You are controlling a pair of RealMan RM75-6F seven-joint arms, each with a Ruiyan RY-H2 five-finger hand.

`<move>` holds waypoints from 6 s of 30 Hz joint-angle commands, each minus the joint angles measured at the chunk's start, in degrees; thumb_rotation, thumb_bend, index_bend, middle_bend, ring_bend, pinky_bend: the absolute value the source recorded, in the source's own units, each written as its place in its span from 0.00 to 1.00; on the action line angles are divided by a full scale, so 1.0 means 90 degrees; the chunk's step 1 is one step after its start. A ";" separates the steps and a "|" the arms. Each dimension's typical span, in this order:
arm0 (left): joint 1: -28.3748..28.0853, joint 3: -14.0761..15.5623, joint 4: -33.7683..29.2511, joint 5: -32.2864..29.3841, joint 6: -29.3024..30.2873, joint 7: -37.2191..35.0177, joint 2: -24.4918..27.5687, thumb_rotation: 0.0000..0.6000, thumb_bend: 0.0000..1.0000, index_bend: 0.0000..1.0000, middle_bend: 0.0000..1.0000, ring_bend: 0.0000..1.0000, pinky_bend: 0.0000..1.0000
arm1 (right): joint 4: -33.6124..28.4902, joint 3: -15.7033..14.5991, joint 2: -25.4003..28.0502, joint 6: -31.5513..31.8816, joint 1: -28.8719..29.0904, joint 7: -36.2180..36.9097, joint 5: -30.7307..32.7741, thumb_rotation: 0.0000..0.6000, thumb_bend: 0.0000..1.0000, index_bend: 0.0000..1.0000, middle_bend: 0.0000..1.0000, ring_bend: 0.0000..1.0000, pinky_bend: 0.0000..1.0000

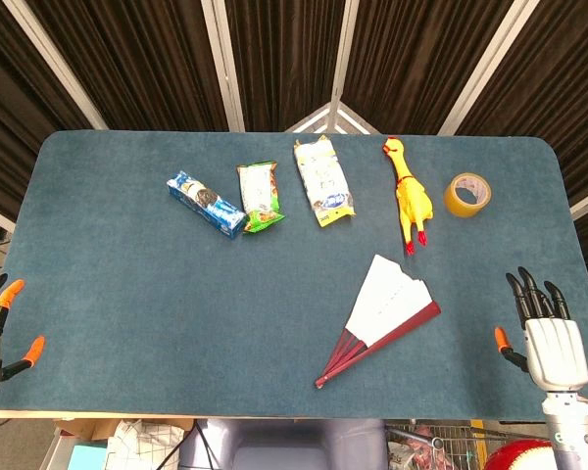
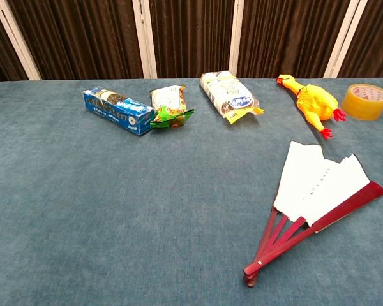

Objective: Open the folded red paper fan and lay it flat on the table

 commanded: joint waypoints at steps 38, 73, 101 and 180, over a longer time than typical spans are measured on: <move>0.0021 0.0010 -0.0060 0.0016 -0.0048 -0.0242 0.0094 1.00 0.42 0.14 0.00 0.00 0.00 | 0.1175 -0.0607 -0.1641 -0.0846 0.0489 0.0307 -0.0870 1.00 0.40 0.33 0.05 0.22 0.11; -0.0057 -0.0064 -0.0024 -0.0147 -0.0170 -0.0185 0.0046 1.00 0.42 0.14 0.00 0.00 0.00 | 0.2881 -0.0540 -0.3194 -0.1342 0.0859 -0.0009 -0.0672 1.00 0.40 0.28 0.05 0.22 0.11; -0.0101 -0.0044 -0.0034 -0.0203 -0.0246 0.0035 -0.0041 1.00 0.42 0.14 0.00 0.00 0.00 | 0.3318 -0.0458 -0.3453 -0.1166 0.1115 0.0427 -0.0725 1.00 0.40 0.45 0.05 0.22 0.11; -0.0628 0.0041 0.0713 0.0397 -0.0730 -0.0622 -0.0735 1.00 0.41 0.16 0.00 0.00 0.00 | -0.0651 0.1757 -0.0339 -0.3074 0.3390 -0.0787 0.0981 1.00 0.40 0.66 0.08 0.22 0.11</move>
